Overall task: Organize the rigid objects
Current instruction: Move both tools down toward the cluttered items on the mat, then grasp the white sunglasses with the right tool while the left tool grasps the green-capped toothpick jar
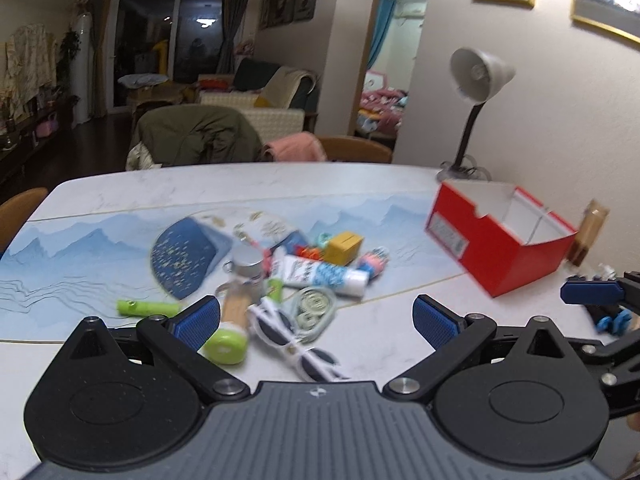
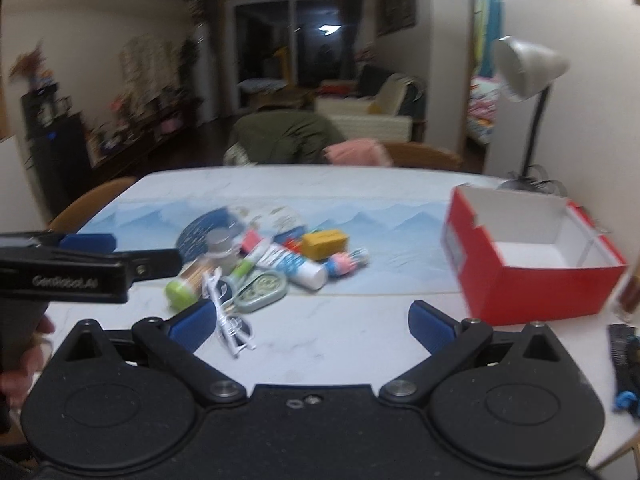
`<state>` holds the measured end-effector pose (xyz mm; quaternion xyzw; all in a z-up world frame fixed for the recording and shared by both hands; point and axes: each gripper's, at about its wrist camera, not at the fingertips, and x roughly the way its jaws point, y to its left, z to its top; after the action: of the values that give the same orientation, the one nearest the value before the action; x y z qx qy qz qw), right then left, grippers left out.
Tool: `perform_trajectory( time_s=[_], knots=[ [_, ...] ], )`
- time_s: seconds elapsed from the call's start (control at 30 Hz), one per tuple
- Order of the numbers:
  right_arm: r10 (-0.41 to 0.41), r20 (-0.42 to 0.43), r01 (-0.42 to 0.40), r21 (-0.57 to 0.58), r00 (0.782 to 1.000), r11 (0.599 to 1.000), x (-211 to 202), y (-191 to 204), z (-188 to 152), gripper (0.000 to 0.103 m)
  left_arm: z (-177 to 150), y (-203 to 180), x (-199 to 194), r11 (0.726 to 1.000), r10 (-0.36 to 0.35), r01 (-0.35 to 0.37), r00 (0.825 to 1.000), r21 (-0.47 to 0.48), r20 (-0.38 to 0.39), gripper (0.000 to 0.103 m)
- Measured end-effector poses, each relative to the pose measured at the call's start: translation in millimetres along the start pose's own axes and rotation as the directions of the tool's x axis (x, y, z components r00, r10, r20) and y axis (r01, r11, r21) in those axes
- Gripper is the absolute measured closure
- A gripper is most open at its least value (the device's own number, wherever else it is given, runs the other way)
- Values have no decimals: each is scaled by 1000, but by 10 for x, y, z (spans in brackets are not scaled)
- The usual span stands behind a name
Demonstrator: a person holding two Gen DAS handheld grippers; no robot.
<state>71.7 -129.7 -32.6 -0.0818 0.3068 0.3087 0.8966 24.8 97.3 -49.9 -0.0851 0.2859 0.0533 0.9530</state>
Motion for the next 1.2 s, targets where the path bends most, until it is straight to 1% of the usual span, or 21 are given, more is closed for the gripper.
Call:
perform_trajectory(
  time_s=[0.13, 0.3, 0.47, 0.57, 0.67, 0.73, 0.9, 1.07, 1.2],
  knots=[
    [38, -57, -41, -54, 998, 998, 244, 58, -63, 2, -40, 176, 186, 1000, 21, -21, 999, -7, -39, 0],
    [80, -96, -92, -132, 992, 987, 452, 221, -74, 3, -49, 397, 459, 998, 69, -70, 995, -9, -76, 0],
    [130, -125, -151, -177, 984, 973, 686, 354, -5, 4, -97, 541, 729, 994, 107, -104, 986, 38, -124, 0],
    [153, -157, -182, -192, 976, 964, 878, 418, 0, 8, -159, 609, 870, 991, 131, -124, 978, 54, -162, 0],
    [167, -199, -208, -207, 966, 956, 1092, 473, -37, 15, -178, 618, 960, 990, 133, -123, 976, 65, -171, 0],
    [168, -226, -218, -215, 959, 952, 1226, 496, -69, 22, -188, 601, 1021, 989, 133, -121, 975, 80, -178, 0],
    [169, -257, -235, -251, 951, 939, 1473, 578, -124, 25, -242, 624, 1157, 984, 166, -148, 965, 101, -203, 1],
    [172, -292, -251, -260, 941, 932, 1713, 592, -157, 31, -248, 632, 1254, 984, 165, -146, 964, 103, -210, 1],
    [181, -308, -265, -261, 934, 928, 1847, 592, -192, 35, -267, 629, 1339, 982, 176, -157, 959, 102, -222, 1]
  ],
)
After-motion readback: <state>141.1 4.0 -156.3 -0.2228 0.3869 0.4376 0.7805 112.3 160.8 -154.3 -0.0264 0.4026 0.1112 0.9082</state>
